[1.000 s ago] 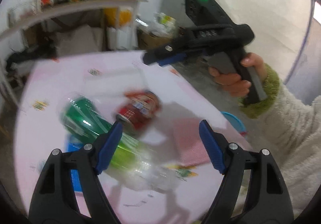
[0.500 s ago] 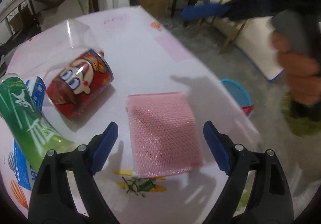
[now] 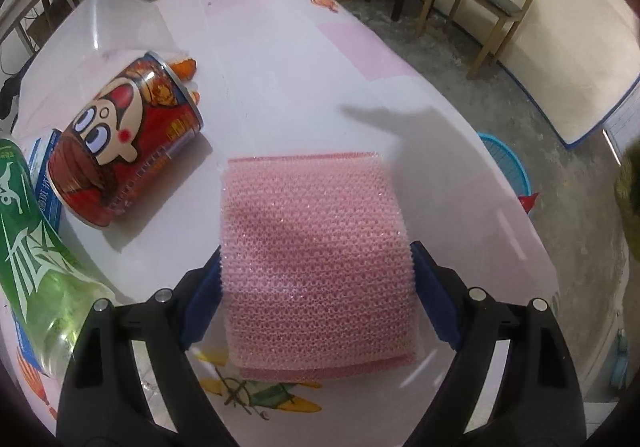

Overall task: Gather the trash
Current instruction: 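Grasp the pink mesh sponge with the left tool while the right tool grasps the clear plastic container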

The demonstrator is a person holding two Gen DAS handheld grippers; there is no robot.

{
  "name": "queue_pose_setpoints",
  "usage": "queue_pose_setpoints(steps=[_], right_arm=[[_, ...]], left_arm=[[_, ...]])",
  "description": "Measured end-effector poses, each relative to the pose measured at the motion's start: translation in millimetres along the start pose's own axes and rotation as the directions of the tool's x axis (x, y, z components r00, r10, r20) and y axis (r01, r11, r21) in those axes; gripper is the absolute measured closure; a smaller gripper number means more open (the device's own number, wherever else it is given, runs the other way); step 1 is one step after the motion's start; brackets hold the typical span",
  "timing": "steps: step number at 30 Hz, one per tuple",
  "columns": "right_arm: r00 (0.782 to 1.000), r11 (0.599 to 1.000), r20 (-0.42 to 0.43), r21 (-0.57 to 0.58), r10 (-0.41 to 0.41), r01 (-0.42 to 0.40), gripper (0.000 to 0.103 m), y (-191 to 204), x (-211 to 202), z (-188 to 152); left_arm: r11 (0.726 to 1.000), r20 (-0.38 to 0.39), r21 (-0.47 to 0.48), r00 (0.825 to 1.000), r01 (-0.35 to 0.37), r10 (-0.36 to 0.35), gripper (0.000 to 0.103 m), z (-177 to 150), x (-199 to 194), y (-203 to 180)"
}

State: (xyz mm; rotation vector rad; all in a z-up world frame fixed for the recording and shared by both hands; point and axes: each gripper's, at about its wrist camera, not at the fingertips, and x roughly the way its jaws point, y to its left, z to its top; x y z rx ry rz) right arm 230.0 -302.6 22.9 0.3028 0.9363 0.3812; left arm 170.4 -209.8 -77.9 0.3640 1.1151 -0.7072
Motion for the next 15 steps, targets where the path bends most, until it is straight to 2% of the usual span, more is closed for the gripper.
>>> queue_pose_setpoints(steps=[5,8,10,12,15], right_arm=[[0.994,0.984,-0.099,-0.172,0.038,-0.055,0.01,24,43,44],[0.985,0.968,-0.17,-0.25,-0.008,-0.035,0.01,32,79,77],[0.973,0.961,-0.23,-0.269,0.003,-0.066,0.01,32,105,99],[0.951,0.959,-0.309,-0.264,0.015,-0.101,0.01,29,129,116],[0.903,0.96,-0.428,-0.235,0.039,-0.152,0.01,21,169,136]], left_arm=[[0.998,0.007,-0.024,0.999,0.05,-0.05,0.02,-1,-2,4],[0.997,0.015,-0.028,0.997,0.078,-0.078,0.023,-3,-4,7],[0.995,0.016,-0.031,0.995,0.1,-0.099,0.023,-3,-5,9],[0.992,0.017,-0.036,0.992,0.123,-0.122,0.023,-3,-6,11],[0.985,0.017,-0.048,0.986,0.164,-0.163,0.024,-4,-8,13]])
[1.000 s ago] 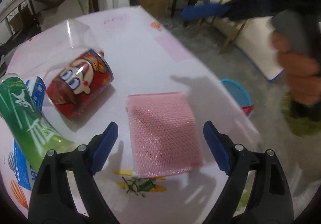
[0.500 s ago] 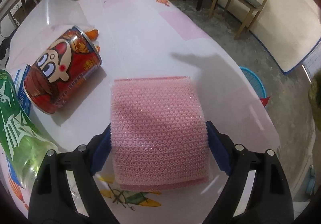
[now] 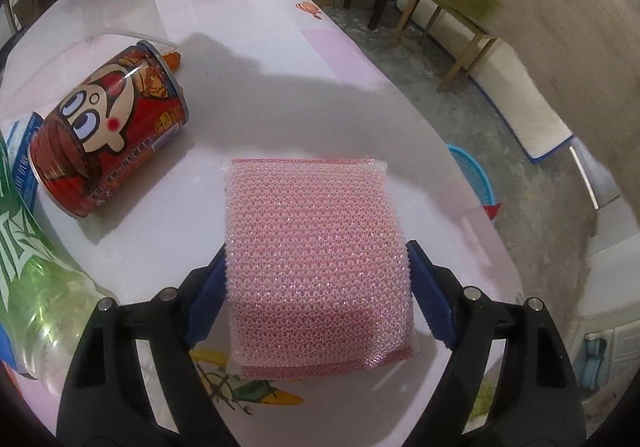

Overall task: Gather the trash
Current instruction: 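Grasp the pink mesh sponge with the left tool while the right tool grasps the clear plastic container, then carry the sponge with the left tool while the right tool carries the container to the wastebasket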

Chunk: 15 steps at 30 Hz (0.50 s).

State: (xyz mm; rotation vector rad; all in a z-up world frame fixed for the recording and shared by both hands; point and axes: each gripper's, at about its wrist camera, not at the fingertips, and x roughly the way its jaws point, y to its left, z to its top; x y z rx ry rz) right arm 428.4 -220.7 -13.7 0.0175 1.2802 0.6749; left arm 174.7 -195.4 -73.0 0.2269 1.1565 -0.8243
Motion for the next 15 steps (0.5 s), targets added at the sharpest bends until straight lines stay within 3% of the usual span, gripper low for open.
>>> queue_pose_setpoints(steps=[4,7,10,15], right_arm=[[0.988,0.997,-0.141,0.046,0.065,-0.059,0.01,-20,34,21],[0.973,0.993,-0.2,0.054,0.114,-0.105,0.01,-26,49,26],[0.957,0.985,-0.235,0.052,0.171,-0.163,0.01,-24,53,28],[0.946,0.978,-0.257,-0.01,0.199,-0.209,0.01,-6,51,28]], left_arm=[[0.999,-0.001,-0.012,0.999,0.041,-0.041,0.024,-2,-2,3],[0.998,0.002,-0.009,0.998,0.063,-0.063,0.024,-5,-4,3],[0.997,0.003,-0.005,0.997,0.078,-0.078,0.024,-7,-5,2],[0.994,0.005,-0.016,0.995,0.104,-0.104,0.024,-2,-2,8]])
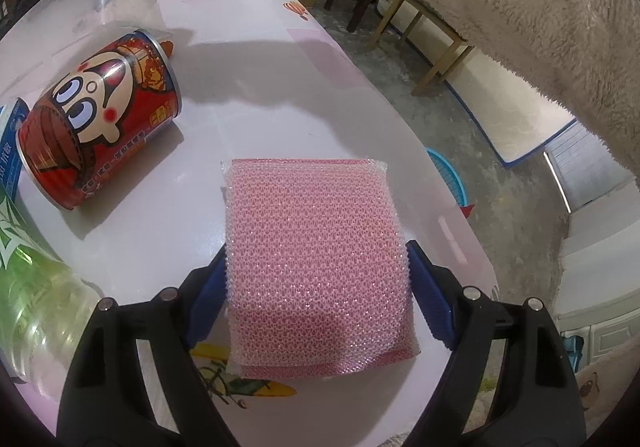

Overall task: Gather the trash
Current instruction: 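Carry the sponge with the left tool while the right tool carries the container to the wastebasket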

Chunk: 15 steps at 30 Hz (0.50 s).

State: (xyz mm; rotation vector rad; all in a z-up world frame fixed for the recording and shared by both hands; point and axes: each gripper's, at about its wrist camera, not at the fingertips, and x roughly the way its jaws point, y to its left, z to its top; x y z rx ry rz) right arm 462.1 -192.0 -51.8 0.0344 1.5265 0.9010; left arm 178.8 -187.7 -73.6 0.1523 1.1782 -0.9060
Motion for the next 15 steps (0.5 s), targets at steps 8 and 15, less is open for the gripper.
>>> queue_pose_setpoints(steps=[8,15], right_arm=[[0.986,0.988,-0.088,-0.072,-0.144,0.138,0.01,17,25,0],[0.983,0.982,-0.026,-0.063,-0.183,0.181,0.014,16,14,-8]], left_arm=[[1.0,0.002,-0.009,1.0,0.004,-0.004,0.024,-1,-1,2],[1.0,0.01,-0.016,1.0,-0.007,0.007,0.026,-3,-3,3]])
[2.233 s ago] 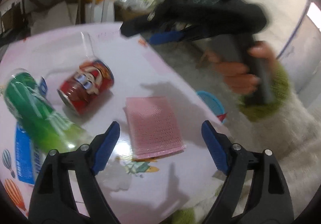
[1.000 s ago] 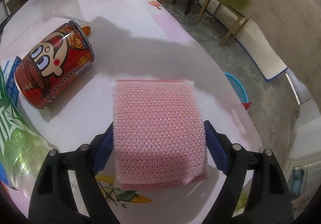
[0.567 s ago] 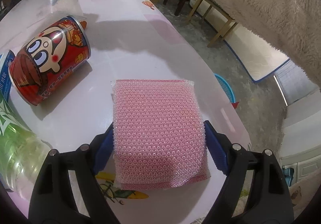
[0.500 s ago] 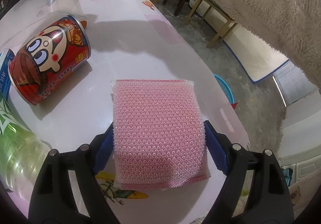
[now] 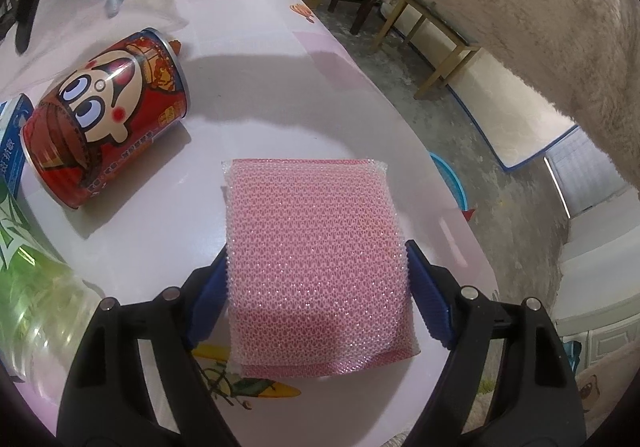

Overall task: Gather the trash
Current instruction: 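Carry the sponge with the left tool while the right tool carries the container to the wastebasket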

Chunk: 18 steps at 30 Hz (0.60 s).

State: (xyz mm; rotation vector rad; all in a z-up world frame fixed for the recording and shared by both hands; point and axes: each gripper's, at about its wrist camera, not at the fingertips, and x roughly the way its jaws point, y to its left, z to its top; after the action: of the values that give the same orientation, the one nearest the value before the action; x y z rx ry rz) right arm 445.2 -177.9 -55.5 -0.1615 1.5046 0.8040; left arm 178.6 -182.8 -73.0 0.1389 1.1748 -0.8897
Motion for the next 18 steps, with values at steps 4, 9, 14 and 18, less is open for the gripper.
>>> queue_pose_setpoints(steps=[4,9,14,18], right_arm=[[0.995,0.999,0.096,0.052,-0.016,0.011,0.015,-9,-28,-17],[0.97,0.989,0.24,0.146,-0.03,-0.005,0.015,-20,-64,-50],[0.914,0.954,0.401,0.294,-0.064,-0.062,0.015,-33,-97,-105],[0.834,0.887,0.543,0.429,-0.101,-0.172,0.015,-43,-121,-176]], left_arm=[[1.0,0.012,-0.01,1.0,-0.007,0.007,0.026,0,-2,1],[1.0,0.045,-0.026,0.999,0.003,-0.001,0.027,1,-10,3],[0.996,0.114,-0.072,0.992,0.056,-0.048,0.027,2,-29,11],[0.992,0.158,-0.091,0.985,0.086,-0.071,0.027,2,-42,15]])
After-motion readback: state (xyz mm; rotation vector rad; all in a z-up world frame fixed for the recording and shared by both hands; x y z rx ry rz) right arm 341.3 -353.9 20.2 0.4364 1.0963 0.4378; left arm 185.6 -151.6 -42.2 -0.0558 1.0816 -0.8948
